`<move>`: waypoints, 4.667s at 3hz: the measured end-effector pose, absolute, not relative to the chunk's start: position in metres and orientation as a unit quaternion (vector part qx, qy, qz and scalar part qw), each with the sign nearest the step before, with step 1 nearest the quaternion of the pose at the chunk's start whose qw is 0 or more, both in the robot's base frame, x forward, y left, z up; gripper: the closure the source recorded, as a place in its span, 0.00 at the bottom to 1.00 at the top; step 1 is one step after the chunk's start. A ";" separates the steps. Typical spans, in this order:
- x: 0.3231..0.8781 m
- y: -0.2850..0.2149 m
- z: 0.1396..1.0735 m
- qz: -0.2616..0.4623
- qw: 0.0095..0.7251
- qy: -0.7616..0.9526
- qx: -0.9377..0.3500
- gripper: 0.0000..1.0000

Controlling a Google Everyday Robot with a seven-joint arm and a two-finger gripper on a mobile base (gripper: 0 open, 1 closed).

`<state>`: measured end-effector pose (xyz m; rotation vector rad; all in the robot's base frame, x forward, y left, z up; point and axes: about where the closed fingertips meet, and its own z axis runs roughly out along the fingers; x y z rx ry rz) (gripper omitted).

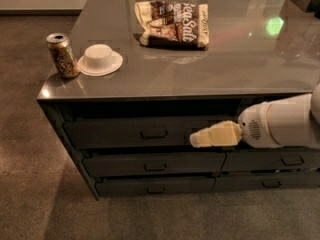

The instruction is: Open top drawer

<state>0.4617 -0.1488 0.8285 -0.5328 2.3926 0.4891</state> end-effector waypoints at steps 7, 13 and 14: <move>0.536 -0.125 0.790 0.182 0.413 0.875 -0.175 0.88; 0.642 -0.090 0.727 0.198 0.469 0.856 -0.094 1.00; 0.650 -0.086 0.711 0.188 0.457 0.864 -0.093 1.00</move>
Offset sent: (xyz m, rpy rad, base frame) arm 0.0107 -0.0021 0.0031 0.0049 -0.0596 -0.0322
